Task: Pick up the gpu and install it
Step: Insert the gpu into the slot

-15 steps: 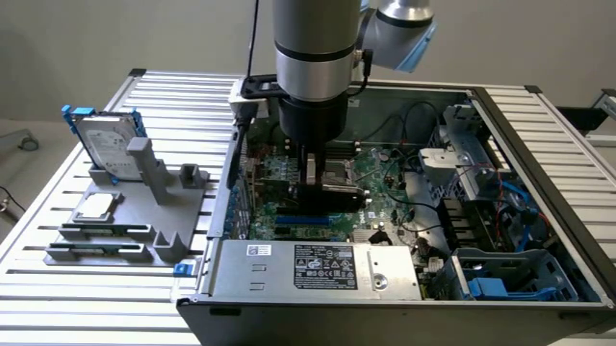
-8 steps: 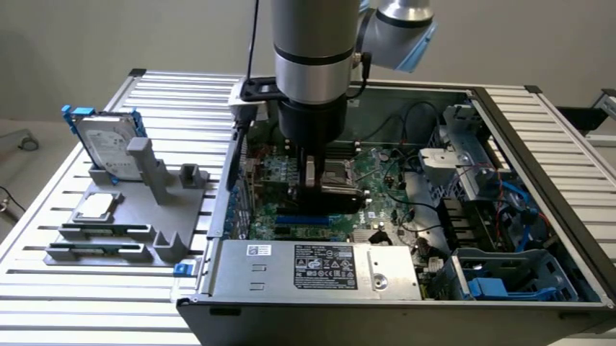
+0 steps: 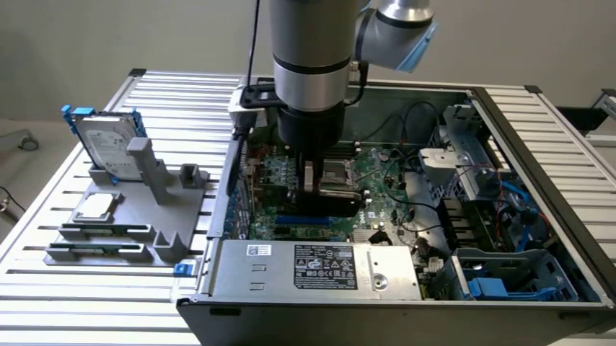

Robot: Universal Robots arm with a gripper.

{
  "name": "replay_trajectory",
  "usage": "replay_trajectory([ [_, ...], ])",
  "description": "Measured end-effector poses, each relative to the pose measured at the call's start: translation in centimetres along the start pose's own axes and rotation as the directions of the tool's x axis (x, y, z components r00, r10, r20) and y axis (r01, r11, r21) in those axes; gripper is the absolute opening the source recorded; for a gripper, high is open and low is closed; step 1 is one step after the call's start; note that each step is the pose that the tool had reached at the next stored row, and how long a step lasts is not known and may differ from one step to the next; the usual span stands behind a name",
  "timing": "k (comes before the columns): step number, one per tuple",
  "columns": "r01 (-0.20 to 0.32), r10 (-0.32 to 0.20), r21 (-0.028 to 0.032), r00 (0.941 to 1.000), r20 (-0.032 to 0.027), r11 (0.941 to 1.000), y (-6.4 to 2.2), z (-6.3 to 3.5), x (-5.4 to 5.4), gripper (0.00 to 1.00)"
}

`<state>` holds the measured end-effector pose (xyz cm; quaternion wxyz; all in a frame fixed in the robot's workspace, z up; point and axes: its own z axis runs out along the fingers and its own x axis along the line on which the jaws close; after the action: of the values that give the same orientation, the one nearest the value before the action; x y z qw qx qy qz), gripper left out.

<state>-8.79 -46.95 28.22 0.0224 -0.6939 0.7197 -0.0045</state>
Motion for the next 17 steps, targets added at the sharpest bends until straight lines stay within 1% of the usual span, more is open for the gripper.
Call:
replay_trajectory([
  [4, -0.001, 0.001, -0.0008, 1.0000, 0.0029, 1.0000, 0.04, 0.26, 0.01, 0.26],
  [8, -0.001, 0.001, -0.0054, 1.0000, 0.0058, 1.0000, 0.05, 0.51, 0.02, 0.26],
  [11, -0.001, 0.001, -0.0123, 1.0000, 0.0076, 0.9999, 0.05, 0.66, 0.03, 0.26],
  [15, -0.002, 0.002, -0.0246, 0.9999, 0.0101, 0.9997, 0.06, 0.81, 0.07, 0.26],
  [17, -0.002, 0.002, -0.0258, 0.9999, 0.0105, 0.9997, 0.06, 0.82, 0.09, 0.26],
])
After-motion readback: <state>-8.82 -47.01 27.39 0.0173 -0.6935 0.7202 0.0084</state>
